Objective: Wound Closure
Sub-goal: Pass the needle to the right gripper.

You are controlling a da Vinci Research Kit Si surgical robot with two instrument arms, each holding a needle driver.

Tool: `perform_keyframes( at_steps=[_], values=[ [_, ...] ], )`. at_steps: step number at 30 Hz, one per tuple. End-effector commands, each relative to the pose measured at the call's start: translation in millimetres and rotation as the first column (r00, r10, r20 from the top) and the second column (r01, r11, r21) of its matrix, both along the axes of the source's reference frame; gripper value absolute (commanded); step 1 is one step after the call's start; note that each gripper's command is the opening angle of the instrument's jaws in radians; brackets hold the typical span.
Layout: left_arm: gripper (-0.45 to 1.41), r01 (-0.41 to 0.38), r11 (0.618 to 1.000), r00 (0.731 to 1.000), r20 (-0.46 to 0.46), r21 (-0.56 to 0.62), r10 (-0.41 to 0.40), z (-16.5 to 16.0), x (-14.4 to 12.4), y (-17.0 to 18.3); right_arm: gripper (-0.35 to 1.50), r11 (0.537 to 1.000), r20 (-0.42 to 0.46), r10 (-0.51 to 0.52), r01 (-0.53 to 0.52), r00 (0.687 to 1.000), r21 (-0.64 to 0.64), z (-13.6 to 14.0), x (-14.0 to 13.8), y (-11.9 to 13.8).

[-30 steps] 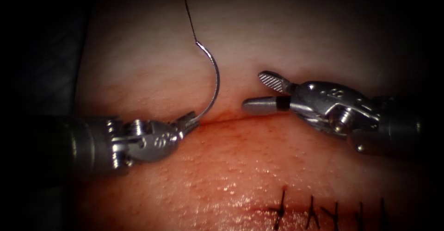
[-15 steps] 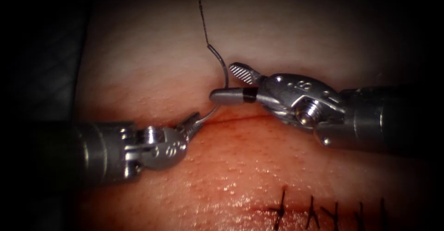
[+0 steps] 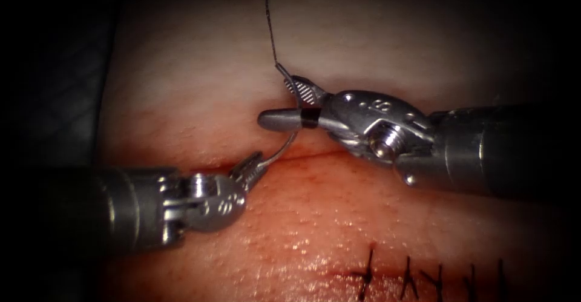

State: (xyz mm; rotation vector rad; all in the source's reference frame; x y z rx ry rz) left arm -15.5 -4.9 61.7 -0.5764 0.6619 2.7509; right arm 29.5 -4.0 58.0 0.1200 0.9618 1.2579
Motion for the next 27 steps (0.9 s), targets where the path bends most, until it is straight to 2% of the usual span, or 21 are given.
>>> perform_keyframes(
  at_steps=[1, 3, 4, 7, 8, 10, 12, 13, 14, 15, 16, 17, 18, 20, 21, 22, 23, 24, 27],
  values=[
    [-0.45, -0.005, 1.000, 1.000, -0.002, -0.003, 0.005, 0.6, -0.6, 0.1, 0.87, 1.000, -0.004, -0.001, 0.001, 1.000, -0.005, 0.2, 0.6, 0.2],
    [-0.45, -0.005, 1.000, 1.000, -0.003, -0.004, 0.005, 0.6, -0.6, 0.0, -0.24, 1.000, -0.005, 0.000, -0.001, 1.000, -0.006, 0.0, 0.5, 0.2],
    [-0.45, -0.006, 1.000, 1.000, -0.001, -0.004, 0.006, 0.5, -0.6, 0.0, -0.35, 1.000, -0.009, 0.008, -0.008, 1.000, -0.014, 0.0, 0.5, 0.2],
    [-0.45, 0.004, 1.000, 1.000, 0.003, -0.009, -0.004, 0.3, -0.6, 0.0, -0.35, 1.000, -0.020, 0.021, -0.021, 1.000, -0.007, 0.0, 0.4, 0.2],
    [-0.23, 0.034, 0.999, 0.999, 0.019, -0.026, -0.033, 0.1, -0.6, 0.2, -0.35, 1.000, -0.021, 0.020, -0.020, 1.000, -0.008, 0.0, 0.4, 0.1],
    [-0.16, 0.059, 0.997, 0.998, 0.033, -0.040, -0.058, -0.1, -0.6, 0.3, -0.35, 1.000, -0.022, 0.019, -0.019, 1.000, -0.009, 0.0, 0.3, 0.0],
    [0.17, 0.066, 0.997, 0.997, 0.036, -0.043, -0.065, -0.2, -0.5, 0.4, -0.35, 1.000, -0.022, 0.018, -0.018, 1.000, -0.009, 0.0, 0.2, 0.0],
    [0.56, 0.107, 0.994, 0.992, 0.067, -0.025, -0.106, -0.5, -0.7, 0.3, -0.35, 1.000, -0.020, 0.018, -0.018, 1.000, -0.008, 0.0, 0.1, 0.0],
    [0.73, 0.121, 0.993, 0.989, 0.093, -0.013, -0.119, -0.6, -0.7, 0.2, -0.35, 1.000, -0.027, 0.017, -0.017, 1.000, -0.010, 0.0, 0.0, 0.0],
    [0.89, 0.116, 0.993, 0.984, 0.134, 0.019, -0.118, -0.9, -0.7, 0.2, -0.35, 1.000, -0.034, 0.017, -0.018, 0.999, -0.015, 0.0, -0.1, 0.1],
    [1.08, 0.092, 0.990, 0.968, 0.224, 0.106, -0.114, -1.4, -0.7, 0.4, -0.35, 0.999, -0.047, 0.021, -0.022, 0.999, -0.025, 0.0, -0.2, 0.2],
    [1.13, 0.070, 0.986, 0.954, 0.278, 0.154, -0.111, -1.6, -0.7, 0.6, -0.35, 0.999, -0.052, 0.017, -0.019, 0.999, -0.033, 0.0, -0.2, 0.2],
    [1.14, 0.029, 0.975, 0.922, 0.370, 0.220, -0.111, -2.1, -0.6, 0.9, -0.35, 0.999, -0.059, 0.005, -0.008, 0.998, -0.044, 0.0, -0.3, 0.3],
    [1.13, 0.013, 0.968, 0.894, 0.431, 0.252, -0.124, -2.4, -0.6, 1.3, -0.35, 0.999, -0.069, -0.004, 0.000, 0.998, -0.052, 0.0, -0.3, 0.3],
    [1.13, -0.018, 0.953, 0.847, 0.511, 0.302, -0.147, -2.5, -0.5, 1.6, -0.35, 0.996, -0.087, -0.038, 0.031, 0.996, -0.079, -0.1, -0.3, 0.3],
    [1.13, -0.018, 0.953, 0.847, 0.511, 0.302, -0.147, -2.5, -0.5, 1.6, -0.35, 0.996, -0.087, -0.038, 0.031, 0.996, -0.079, -0.1, -0.3, 0.3],
    [1.13, -0.043, 0.938, 0.817, 0.552, 0.344, -0.165, -2.4, -0.5, 1.8, -0.35, 0.991, -0.092, -0.075, 0.064, 0.993, -0.114, -0.1, -0.4, 0.4],
    [1.11, -0.059, 0.927, 0.802, 0.571, 0.371, -0.178, -2.3, -0.4, 1.9, -0.35, 0.989, -0.095, -0.092, 0.079, 0.991, -0.128, -0.2, -0.4, 0.4],
    [1.11, -0.099, 0.891, 0.771, 0.600, 0.444, -0.213, -1.8, -0.3, 2.4, -0.35, 0.969, -0.092, -0.166, 0.145, 0.982, -0.198, -0.2, -0.7, 0.6]
  ],
)
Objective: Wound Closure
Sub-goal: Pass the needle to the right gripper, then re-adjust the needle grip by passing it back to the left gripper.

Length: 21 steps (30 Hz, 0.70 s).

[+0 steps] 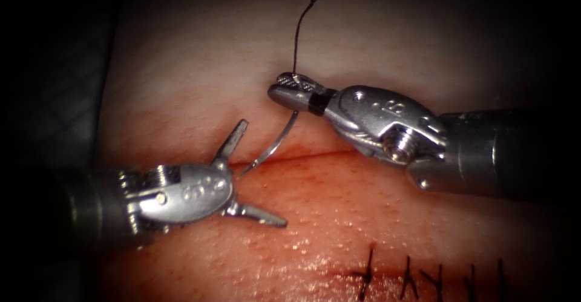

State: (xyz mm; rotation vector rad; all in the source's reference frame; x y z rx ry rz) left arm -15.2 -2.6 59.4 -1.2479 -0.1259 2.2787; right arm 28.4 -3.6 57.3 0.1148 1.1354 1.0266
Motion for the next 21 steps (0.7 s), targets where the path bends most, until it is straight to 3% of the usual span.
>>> perform_keyframes(
  at_steps=[1, 4, 11, 21],
  values=[
    [1.11, 0.000, 0.999, 1.000, 0.024, 0.036, -0.001, 0.9, -0.4, 0.7, -0.35, 0.999, -0.006, -0.022, 0.022, 1.000, -0.028, 0.5, 0.3, 0.3],
    [1.09, -0.005, 0.997, 0.999, 0.047, 0.080, 0.001, 1.3, -0.1, 1.5, -0.35, 0.997, 0.001, -0.045, 0.045, 0.999, -0.063, 0.5, 0.2, 0.4],
    [1.03, -0.108, 0.966, 0.992, 0.086, 0.237, 0.090, 3.8, -0.1, 3.6, -0.35, 0.982, -0.040, -0.094, 0.086, 0.995, -0.169, -0.3, 0.2, 0.6],
    [0.84, -0.253, 0.899, 0.942, 0.304, 0.357, 0.145, 4.1, -0.4, 3.7, -0.35, 0.945, -0.042, -0.159, 0.140, 0.986, -0.296, -1.4, 0.4, 0.6]
  ],
)
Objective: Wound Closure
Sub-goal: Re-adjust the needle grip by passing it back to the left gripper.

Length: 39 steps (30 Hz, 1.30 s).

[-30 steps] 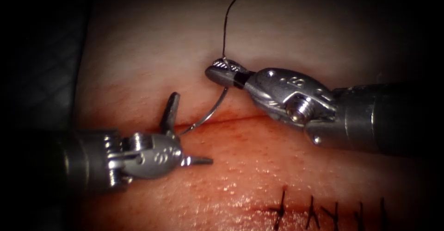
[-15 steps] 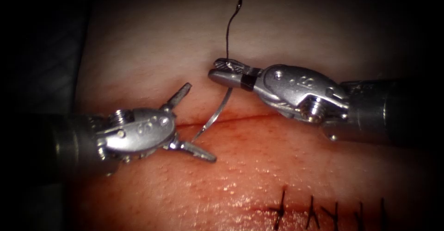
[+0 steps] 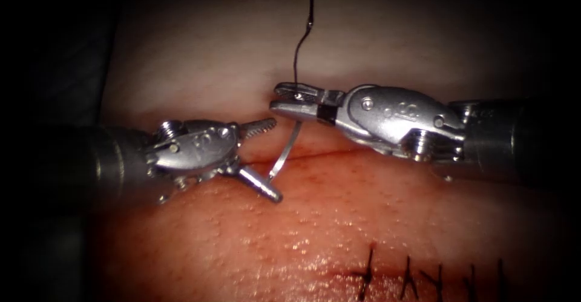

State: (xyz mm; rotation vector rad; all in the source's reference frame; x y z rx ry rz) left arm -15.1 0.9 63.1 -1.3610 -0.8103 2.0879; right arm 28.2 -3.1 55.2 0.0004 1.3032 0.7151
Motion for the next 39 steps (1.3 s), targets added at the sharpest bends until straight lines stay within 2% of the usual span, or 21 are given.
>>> perform_keyframes(
  at_steps=[1, 3, 5, 15, 17, 19, 21, 22, 25, 30, 31, 32, 33, 34, 35, 36, 37, 39],
  values=[
    [0.83, -0.003, 1.000, 1.000, 0.010, 0.001, 0.003, 0.3, -0.5, 0.3, -0.35, 1.000, -0.001, -0.004, 0.004, 1.000, -0.014, 0.6, 0.6, 0.1],
    [0.72, -0.008, 1.000, 1.000, 0.029, 0.019, 0.008, 0.3, -0.4, 0.7, -0.35, 1.000, 0.001, -0.008, 0.008, 1.000, -0.024, 0.6, 0.7, 0.1],
    [0.69, -0.001, 1.000, 1.000, 0.010, 0.008, 0.001, 0.6, -0.4, 1.0, -0.35, 1.000, -0.001, -0.006, 0.006, 1.000, -0.026, 0.4, 0.7, 0.0],
    [0.69, 0.012, 1.000, 1.000, -0.026, 0.008, -0.012, 2.1, -1.5, 0.9, -0.35, 0.999, -0.018, 0.000, 0.000, 1.000, -0.049, -0.6, 1.2, 0.0],
    [0.62, 0.016, 1.000, 0.999, -0.028, 0.019, -0.016, 2.1, -1.4, 0.9, -0.35, 0.999, -0.020, -0.004, 0.003, 1.000, -0.055, -0.7, 1.2, -0.1],
    [0.44, 0.019, 0.999, 0.999, -0.029, 0.030, -0.018, 2.2, -1.3, 0.9, -0.35, 0.998, -0.021, -0.005, 0.004, 1.000, -0.055, -0.7, 1.2, -0.1],
    [-0.23, 0.020, 0.995, 1.000, -0.022, 0.099, -0.017, 2.2, -0.8, 0.9, -0.35, 0.998, -0.021, -0.005, 0.004, 1.000, -0.055, -0.7, 1.2, -0.1],
    [-0.45, 0.032, 0.990, 0.999, -0.028, 0.138, -0.028, 2.2, -0.7, 0.9, -0.35, 0.998, -0.021, -0.005, 0.004, 1.000, -0.055, -0.7, 1.2, -0.1],
    [-0.45, 0.087, 0.951, 0.995, -0.064, 0.298, -0.071, 2.1, -0.4, 1.0, -0.35, 0.998, -0.022, -0.006, 0.004, 1.000, -0.055, -0.7, 1.2, -0.1],
    [-0.45, 0.116, 0.916, 0.992, -0.083, 0.384, -0.091, 2.1, -0.4, 1.0, -0.35, 0.998, -0.022, -0.006, 0.005, 1.000, -0.055, -0.7, 1.2, -0.1],
    [-0.45, 0.118, 0.912, 0.992, -0.085, 0.394, -0.092, 2.1, -0.4, 0.9, -0.30, 0.998, -0.025, -0.008, 0.006, 1.000, -0.056, -0.7, 1.2, -0.2],
    [-0.45, 0.120, 0.912, 0.992, -0.080, 0.393, -0.096, 2.1, -0.4, 1.0, 0.04, 0.998, -0.025, -0.008, 0.007, 1.000, -0.056, -0.7, 1.1, -0.2],
    [-0.45, 0.120, 0.912, 0.992, -0.080, 0.393, -0.096, 2.1, -0.4, 1.0, 0.04, 0.998, -0.025, -0.008, 0.007, 1.000, -0.056, -0.7, 1.1, -0.2],
    [-0.45, 0.123, 0.911, 0.992, -0.077, 0.393, -0.101, 2.1, -0.4, 1.0, 0.21, 0.999, -0.032, 0.000, -0.001, 0.999, -0.035, -0.7, 1.1, -0.1],
    [-0.45, 0.128, 0.911, 0.992, -0.071, 0.392, -0.108, 2.1, -0.4, 1.0, 0.27, 1.000, -0.042, 0.007, -0.008, 0.999, -0.014, -0.6, 1.1, -0.1],
    [-0.45, 0.129, 0.911, 0.991, -0.069, 0.392, -0.111, 2.1, -0.4, 1.0, 0.51, 1.000, -0.044, 0.009, -0.010, 0.999, -0.009, -0.6, 1.1, -0.1],
    [-0.45, 0.135, 0.911, 0.991, -0.063, 0.391, -0.120, 2.1, -0.3, 1.1, 0.84, 1.000, -0.048, 0.017, -0.017, 0.999, 0.008, -0.6, 1.2, 0.0],
    [-0.45, 0.143, 0.910, 0.990, -0.055, 0.389, -0.132, 2.0, -0.3, 1.1, 1.00, 0.999, -0.048, 0.033, -0.032, 0.998, 0.030, -0.6, 1.2, 0.0]
  ],
)
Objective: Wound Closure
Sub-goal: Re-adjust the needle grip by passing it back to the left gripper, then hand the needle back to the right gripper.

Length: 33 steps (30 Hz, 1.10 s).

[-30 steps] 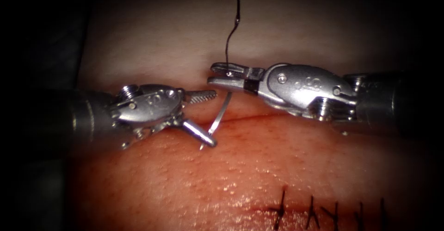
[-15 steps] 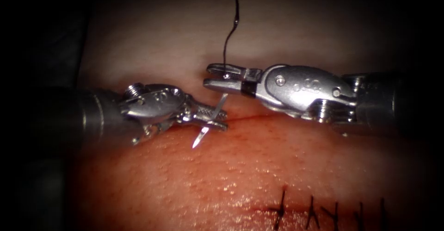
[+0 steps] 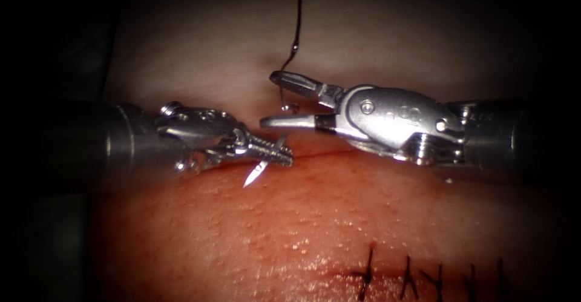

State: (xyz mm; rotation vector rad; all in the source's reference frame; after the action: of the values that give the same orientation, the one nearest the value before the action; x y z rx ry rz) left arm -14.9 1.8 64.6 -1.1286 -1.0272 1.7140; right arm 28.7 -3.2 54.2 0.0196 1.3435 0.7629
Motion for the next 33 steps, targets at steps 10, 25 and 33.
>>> perform_keyframes(
  at_steps=[10, 25, 33],
  values=[
    [-0.45, 0.075, 0.997, 0.996, 0.043, -0.013, -0.074, 0.1, -0.3, 0.5, 1.01, 0.996, -0.003, 0.075, -0.075, 0.997, 0.049, 0.5, 1.0, -0.1],
    [-0.45, 0.177, 0.975, 0.984, 0.031, -0.135, -0.175, -0.4, -0.6, 0.6, 0.81, 0.979, 0.044, 0.200, -0.201, 0.979, 0.018, 0.6, 2.0, -0.1],
    [-0.45, 0.188, 0.973, 0.982, 0.034, -0.136, -0.185, -0.4, -0.5, 0.6, 0.64, 0.980, 0.056, 0.200, -0.200, 0.978, 0.001, 0.4, 2.3, -0.4]
  ],
)
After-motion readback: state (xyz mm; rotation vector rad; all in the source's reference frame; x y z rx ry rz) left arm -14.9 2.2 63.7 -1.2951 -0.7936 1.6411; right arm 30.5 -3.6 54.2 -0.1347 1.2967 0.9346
